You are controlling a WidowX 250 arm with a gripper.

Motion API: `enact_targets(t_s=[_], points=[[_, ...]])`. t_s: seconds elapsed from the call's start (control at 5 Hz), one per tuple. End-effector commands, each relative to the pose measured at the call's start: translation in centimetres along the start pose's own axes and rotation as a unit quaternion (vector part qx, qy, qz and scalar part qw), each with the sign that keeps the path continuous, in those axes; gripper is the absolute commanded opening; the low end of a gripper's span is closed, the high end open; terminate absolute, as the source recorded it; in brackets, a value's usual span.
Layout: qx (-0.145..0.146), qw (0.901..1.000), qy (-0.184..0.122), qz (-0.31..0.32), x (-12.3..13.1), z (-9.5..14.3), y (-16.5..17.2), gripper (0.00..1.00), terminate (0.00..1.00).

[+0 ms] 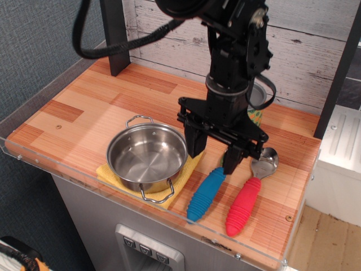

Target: PICK UP THE SPOON AND PUT ANOTHER SIDE OF THE TABLE

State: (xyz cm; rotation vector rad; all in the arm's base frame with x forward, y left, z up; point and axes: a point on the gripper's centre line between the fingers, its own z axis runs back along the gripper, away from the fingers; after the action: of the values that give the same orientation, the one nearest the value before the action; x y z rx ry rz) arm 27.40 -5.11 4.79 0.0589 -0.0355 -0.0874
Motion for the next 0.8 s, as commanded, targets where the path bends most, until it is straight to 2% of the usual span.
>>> enact_targets(t_s=[0.0, 0.6], points=[[0.009, 0.9998, -0.013, -0.013, 0.7, -0.5, -0.7, 1.00, 0.00], [0.014, 0.9999, -0.006, 0.003, 0.6, -1.8, -0.3, 1.00, 0.00]])
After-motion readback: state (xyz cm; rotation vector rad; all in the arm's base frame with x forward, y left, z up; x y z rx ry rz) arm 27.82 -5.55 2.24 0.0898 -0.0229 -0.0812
